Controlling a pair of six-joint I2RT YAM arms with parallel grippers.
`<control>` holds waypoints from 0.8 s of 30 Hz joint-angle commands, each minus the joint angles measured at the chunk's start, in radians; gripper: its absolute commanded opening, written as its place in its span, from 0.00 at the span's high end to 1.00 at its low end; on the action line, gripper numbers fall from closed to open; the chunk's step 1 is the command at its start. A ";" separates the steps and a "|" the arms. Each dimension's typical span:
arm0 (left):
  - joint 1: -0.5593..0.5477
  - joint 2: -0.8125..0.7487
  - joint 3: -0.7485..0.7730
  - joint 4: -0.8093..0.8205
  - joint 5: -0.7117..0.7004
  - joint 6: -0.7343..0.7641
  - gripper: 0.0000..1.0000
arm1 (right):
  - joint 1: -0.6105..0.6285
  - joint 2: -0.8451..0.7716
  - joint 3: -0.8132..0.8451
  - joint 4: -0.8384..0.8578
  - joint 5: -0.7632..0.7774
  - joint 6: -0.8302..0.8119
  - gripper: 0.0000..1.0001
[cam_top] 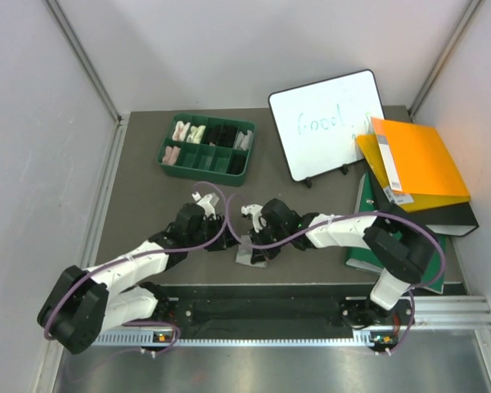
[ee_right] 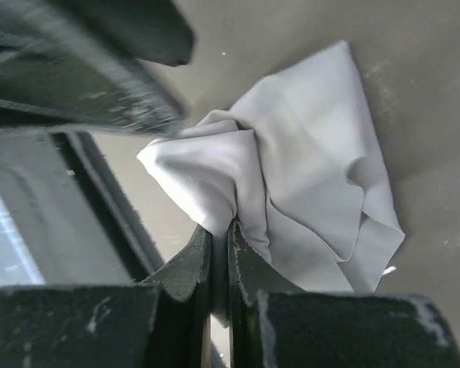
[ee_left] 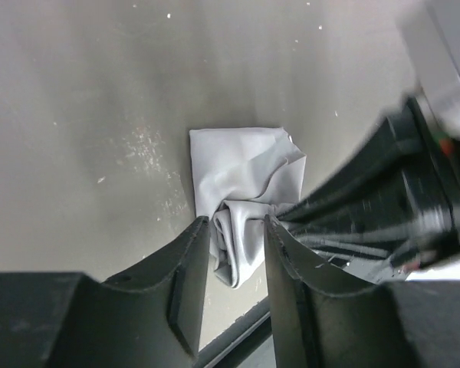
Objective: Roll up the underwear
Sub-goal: Roll the underwear to the center of the board.
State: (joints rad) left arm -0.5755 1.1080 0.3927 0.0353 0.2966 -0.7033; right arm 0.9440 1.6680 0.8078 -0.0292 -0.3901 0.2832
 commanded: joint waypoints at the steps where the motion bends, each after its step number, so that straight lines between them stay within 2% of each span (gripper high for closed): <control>1: 0.002 -0.034 -0.048 0.127 0.056 0.030 0.60 | -0.068 0.051 0.047 -0.041 -0.240 0.080 1.00; 7: 0.000 -0.011 -0.112 0.331 0.134 -0.012 0.55 | -0.151 0.134 0.103 -0.058 -0.375 0.112 1.00; 11: -0.001 0.024 -0.147 0.457 0.171 -0.028 0.54 | -0.189 0.174 0.157 -0.109 -0.407 0.111 1.00; 24: -0.003 0.159 -0.166 0.522 0.188 0.013 0.54 | -0.272 0.266 0.246 -0.152 -0.501 0.122 1.00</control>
State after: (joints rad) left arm -0.5758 1.2301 0.2394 0.4767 0.4679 -0.7189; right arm 0.6933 1.9202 1.0050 -0.1696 -0.8459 0.4145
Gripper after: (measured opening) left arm 0.460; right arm 0.037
